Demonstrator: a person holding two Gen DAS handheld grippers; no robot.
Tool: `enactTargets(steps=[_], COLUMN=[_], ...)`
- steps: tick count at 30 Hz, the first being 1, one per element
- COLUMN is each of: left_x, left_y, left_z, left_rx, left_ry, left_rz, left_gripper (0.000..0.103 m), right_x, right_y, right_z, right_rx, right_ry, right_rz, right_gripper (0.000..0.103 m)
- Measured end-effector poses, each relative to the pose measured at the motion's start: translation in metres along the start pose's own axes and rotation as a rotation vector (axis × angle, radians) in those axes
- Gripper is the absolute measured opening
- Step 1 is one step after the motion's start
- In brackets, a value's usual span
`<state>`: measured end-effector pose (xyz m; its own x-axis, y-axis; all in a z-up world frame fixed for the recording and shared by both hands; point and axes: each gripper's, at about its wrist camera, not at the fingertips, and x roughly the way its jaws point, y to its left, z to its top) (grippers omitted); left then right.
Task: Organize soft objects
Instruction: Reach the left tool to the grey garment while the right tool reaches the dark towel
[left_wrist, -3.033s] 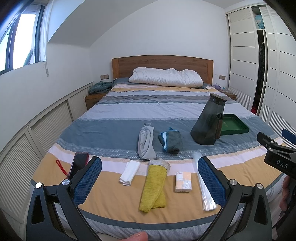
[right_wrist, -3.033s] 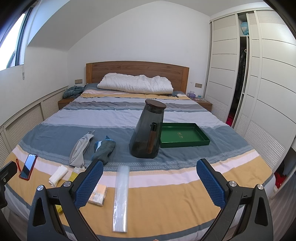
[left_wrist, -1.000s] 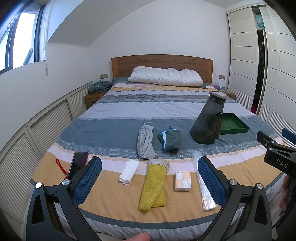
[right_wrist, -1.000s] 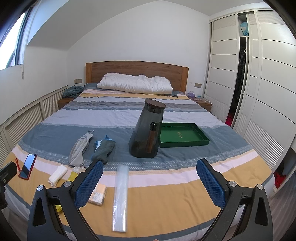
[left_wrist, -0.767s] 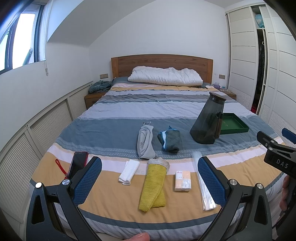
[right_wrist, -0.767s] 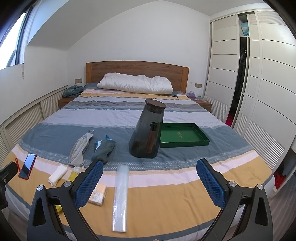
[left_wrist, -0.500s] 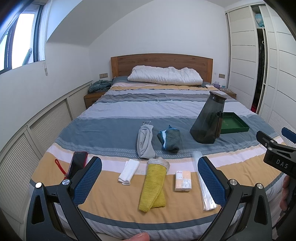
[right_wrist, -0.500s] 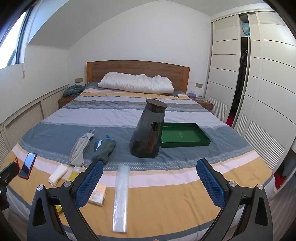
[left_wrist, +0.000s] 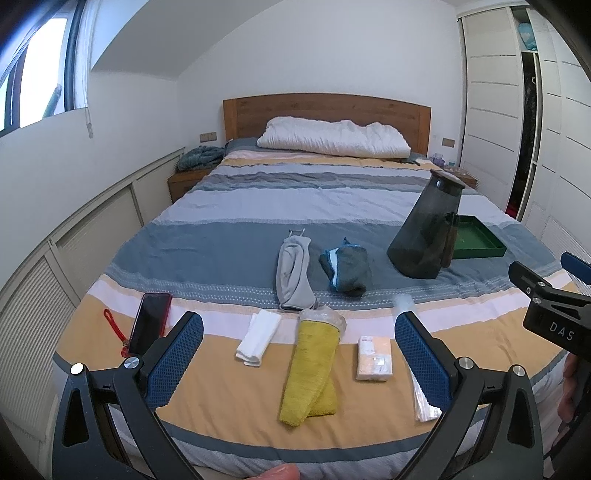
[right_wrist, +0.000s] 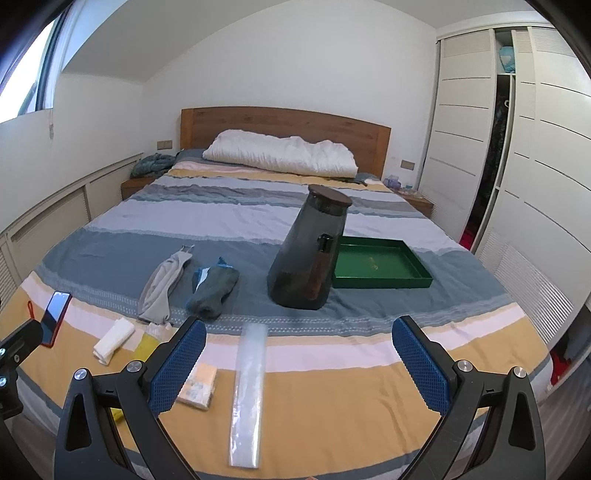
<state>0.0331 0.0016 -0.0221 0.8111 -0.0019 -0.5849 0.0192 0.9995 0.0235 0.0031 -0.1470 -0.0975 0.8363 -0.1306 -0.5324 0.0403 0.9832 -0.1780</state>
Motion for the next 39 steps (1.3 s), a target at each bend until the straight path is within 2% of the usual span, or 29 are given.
enactTargets(steps=[12, 17, 22, 25, 32, 36, 39], left_x=[0.06, 0.098, 0.157, 0.207, 0.317, 0.362, 0.384], left_y=[-0.001, 0.007, 0.027, 0.037, 0.028, 0.02, 0.016], left_z=[0.014, 0.022, 0.037, 0.048, 0.063, 0.063, 0.058], left_rx=[0.007, -0.006, -0.016, -0.006, 0.052, 0.069, 0.094], left_ry=[0.069, 0.124, 0.193, 0.263, 0.435, 0.509, 0.55], left_rz=[0.0, -0.002, 0.023, 0.017, -0.014, -0.015, 0.016], left_gripper=[0.102, 0.102, 0.102, 0.102, 0.102, 0.101, 0.101], right_x=[0.068, 0.113, 0.171, 0.206, 0.296, 0.342, 0.368], right_y=[0.018, 0.032, 0.048, 0.057, 0.085, 0.093, 0.098], right_z=[0.016, 0.024, 0.037, 0.044, 0.057, 0.059, 0.058], right_rx=[-0.032, -0.05, -0.071, -0.073, -0.048, -0.035, -0.027], right_ry=[0.058, 0.101, 0.146, 0.182, 0.303, 0.372, 0.408], right_rz=[0.021, 0.043, 0.062, 0.082, 0.149, 0.162, 0.17], right_gripper=[0.103, 0.103, 0.103, 0.103, 0.103, 0.103, 0.103])
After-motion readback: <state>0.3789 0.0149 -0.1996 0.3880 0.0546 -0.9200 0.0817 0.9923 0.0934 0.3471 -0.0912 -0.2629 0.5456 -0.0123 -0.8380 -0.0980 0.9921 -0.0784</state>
